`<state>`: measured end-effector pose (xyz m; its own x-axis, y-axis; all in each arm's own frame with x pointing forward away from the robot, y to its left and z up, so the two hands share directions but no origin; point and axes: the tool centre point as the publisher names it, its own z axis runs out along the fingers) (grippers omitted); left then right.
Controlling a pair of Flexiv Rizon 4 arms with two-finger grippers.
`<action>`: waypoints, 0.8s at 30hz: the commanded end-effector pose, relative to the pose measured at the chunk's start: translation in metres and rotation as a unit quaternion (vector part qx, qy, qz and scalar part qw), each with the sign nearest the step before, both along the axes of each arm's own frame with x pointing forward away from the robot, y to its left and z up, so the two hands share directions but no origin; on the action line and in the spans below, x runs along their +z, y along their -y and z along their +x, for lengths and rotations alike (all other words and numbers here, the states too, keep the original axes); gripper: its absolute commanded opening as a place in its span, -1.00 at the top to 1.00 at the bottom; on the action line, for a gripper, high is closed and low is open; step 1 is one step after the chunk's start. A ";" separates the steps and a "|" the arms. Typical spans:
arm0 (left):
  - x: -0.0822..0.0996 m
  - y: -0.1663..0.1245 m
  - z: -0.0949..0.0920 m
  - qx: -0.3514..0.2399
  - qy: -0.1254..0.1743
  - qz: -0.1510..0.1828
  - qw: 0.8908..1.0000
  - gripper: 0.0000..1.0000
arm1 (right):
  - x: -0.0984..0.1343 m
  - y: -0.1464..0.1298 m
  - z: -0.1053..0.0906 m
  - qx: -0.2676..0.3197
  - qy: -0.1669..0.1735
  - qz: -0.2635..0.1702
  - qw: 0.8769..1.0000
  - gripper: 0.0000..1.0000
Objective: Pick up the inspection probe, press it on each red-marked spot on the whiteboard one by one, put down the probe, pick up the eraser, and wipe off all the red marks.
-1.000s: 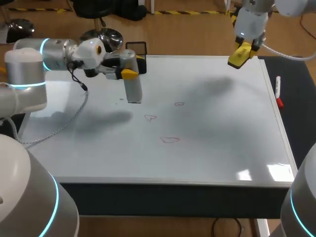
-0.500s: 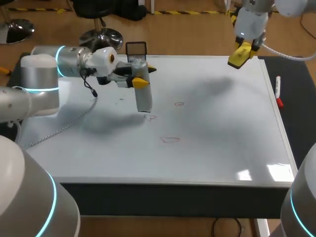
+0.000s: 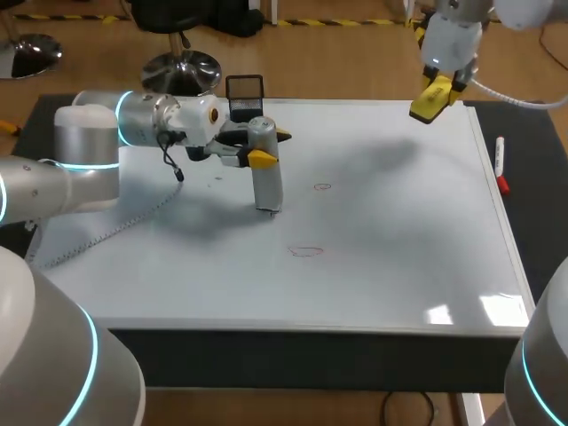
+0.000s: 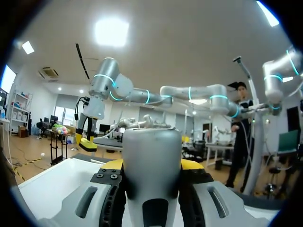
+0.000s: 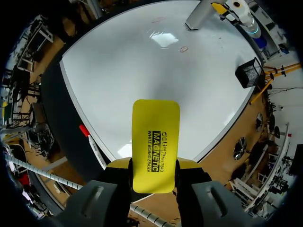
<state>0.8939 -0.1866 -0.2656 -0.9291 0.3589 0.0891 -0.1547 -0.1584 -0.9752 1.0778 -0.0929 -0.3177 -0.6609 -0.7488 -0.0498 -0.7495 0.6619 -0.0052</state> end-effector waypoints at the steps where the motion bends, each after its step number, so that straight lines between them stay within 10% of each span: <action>1: -0.004 0.001 0.002 -0.006 0.002 0.000 1.000 1.00 | 0.001 0.001 0.000 0.001 -0.001 -0.002 1.000 1.00; 24: -0.018 0.004 -0.001 -0.013 0.002 0.016 1.000 1.00 | 0.001 0.001 0.000 0.001 -0.001 -0.002 1.000 1.00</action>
<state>0.8935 -0.1906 -0.2794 -0.9198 0.3802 0.0974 -0.1542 -0.1219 -0.9805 1.0778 -0.0930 -0.3177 -0.6609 -0.7488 -0.0498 -0.7495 0.6619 -0.0052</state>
